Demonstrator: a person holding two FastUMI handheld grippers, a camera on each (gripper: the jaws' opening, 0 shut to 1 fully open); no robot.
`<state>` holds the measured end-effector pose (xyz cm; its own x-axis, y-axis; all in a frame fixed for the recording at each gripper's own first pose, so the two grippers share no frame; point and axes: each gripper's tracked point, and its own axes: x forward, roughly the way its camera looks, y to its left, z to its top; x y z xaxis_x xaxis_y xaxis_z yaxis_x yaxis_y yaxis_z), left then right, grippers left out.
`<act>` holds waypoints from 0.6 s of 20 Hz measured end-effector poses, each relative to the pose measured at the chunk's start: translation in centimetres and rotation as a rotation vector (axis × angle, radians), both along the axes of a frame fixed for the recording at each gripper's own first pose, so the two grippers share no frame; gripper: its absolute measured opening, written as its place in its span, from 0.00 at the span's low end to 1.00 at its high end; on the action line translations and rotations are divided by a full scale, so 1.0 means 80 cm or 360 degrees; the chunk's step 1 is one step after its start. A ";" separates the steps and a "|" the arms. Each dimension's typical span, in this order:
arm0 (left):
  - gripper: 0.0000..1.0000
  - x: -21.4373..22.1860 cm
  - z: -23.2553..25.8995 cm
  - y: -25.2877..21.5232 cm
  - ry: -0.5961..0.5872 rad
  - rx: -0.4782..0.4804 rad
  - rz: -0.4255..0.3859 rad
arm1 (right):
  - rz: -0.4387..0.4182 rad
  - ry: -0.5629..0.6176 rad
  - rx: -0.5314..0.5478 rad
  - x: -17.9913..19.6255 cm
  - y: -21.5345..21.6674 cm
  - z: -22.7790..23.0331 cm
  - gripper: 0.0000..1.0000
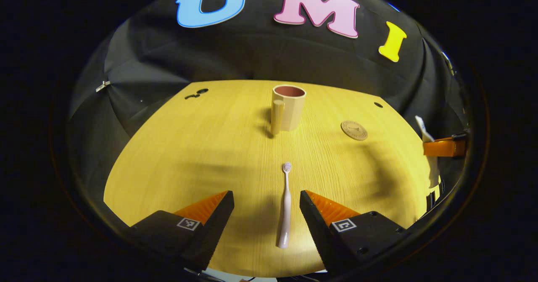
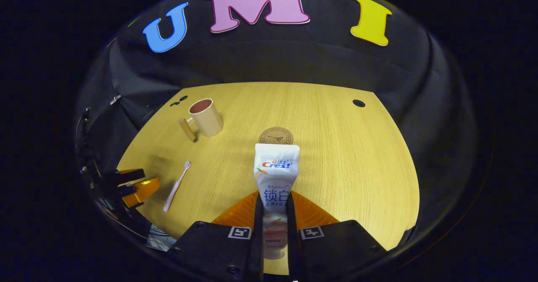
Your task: Put the toothbrush and toothpaste on the desktop into the cup, then pick up the cup and place it on the coaster on the desktop.
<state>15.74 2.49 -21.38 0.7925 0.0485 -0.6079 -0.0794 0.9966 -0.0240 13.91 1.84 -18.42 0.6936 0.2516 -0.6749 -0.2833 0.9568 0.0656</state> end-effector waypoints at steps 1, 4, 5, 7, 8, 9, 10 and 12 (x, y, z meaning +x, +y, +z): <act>0.98 0.004 -0.007 -0.004 0.0035 -0.0005 -0.0013 | -0.0010 0.0007 0.0032 -0.004 -0.001 0.003 0.27; 0.98 0.004 -0.031 -0.012 0.0170 -0.0032 -0.0043 | -0.0027 0.0010 0.0089 -0.012 -0.005 0.011 0.27; 0.98 0.003 -0.039 -0.015 0.0224 -0.0033 -0.0051 | -0.0024 0.0007 0.0089 -0.014 -0.007 0.012 0.27; 0.97 0.003 -0.054 -0.022 0.0316 -0.0022 -0.0086 | -0.0022 -0.0001 0.0093 -0.015 -0.011 0.014 0.27; 0.96 0.003 -0.059 -0.022 0.0353 -0.0001 -0.0099 | -0.0022 0.0001 0.0097 -0.015 -0.012 0.015 0.27; 0.95 0.003 -0.064 -0.023 0.0382 0.0023 -0.0103 | -0.0023 -0.0001 0.0110 -0.017 -0.013 0.018 0.27; 0.93 0.003 -0.068 -0.023 0.0414 0.0035 -0.0104 | -0.0026 -0.0011 0.0140 -0.016 -0.011 0.023 0.27; 0.88 0.003 -0.074 -0.023 0.0476 0.0049 -0.0093 | -0.0019 -0.0029 0.0161 -0.011 -0.009 0.029 0.27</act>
